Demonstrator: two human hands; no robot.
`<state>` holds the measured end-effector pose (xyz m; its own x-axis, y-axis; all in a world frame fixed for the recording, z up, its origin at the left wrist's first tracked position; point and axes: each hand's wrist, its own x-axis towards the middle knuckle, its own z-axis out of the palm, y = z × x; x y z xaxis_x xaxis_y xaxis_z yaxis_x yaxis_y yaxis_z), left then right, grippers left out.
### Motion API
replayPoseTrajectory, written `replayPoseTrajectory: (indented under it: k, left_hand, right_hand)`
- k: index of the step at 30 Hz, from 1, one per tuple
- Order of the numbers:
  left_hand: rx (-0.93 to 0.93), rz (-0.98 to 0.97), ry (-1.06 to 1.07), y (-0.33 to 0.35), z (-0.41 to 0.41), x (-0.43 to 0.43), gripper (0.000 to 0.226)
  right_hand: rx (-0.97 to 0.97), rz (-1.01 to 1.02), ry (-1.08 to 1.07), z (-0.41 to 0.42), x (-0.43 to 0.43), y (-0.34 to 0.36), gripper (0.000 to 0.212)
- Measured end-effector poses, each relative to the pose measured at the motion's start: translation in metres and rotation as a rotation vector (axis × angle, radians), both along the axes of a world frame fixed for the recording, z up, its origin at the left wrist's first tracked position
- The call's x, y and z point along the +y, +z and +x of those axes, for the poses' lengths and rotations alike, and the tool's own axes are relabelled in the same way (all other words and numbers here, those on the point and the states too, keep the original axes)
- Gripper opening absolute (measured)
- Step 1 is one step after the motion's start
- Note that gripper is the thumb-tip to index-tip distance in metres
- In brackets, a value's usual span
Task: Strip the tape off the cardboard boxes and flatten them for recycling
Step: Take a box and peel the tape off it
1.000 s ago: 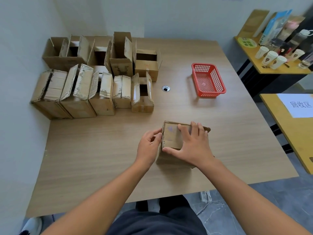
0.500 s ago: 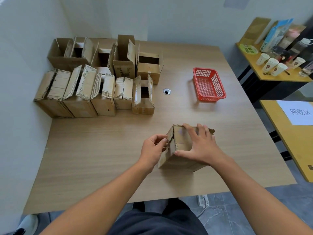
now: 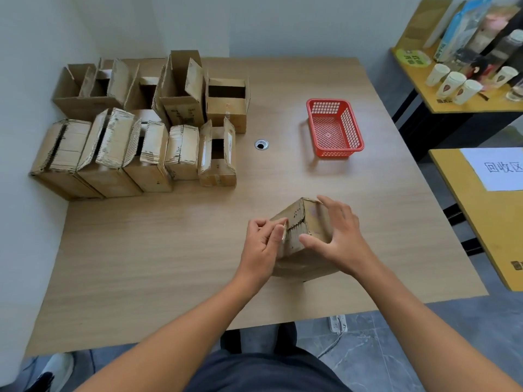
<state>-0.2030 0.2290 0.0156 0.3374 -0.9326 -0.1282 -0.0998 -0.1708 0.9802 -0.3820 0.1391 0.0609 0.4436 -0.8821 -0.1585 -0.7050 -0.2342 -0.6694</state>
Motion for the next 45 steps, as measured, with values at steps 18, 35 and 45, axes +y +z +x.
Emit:
replayPoseTrajectory:
  k: [18,35,45]
  left_hand:
    - [-0.751,-0.037,0.077,-0.007,-0.063,-0.023,0.027]
    - [-0.711,0.219,0.233,-0.045,-0.061,-0.003,0.023]
    - [-0.750,0.300,0.347,-0.050,-0.051,-0.004,0.031]
  right_hand:
    - [-0.287,0.297,0.162,-0.068,-0.031,-0.072,0.082]
    - [0.267,-0.011,0.450,-0.052,-0.016,-0.102,0.116]
    - [0.249,-0.004,0.442,-0.044,-0.015,-0.106,0.113]
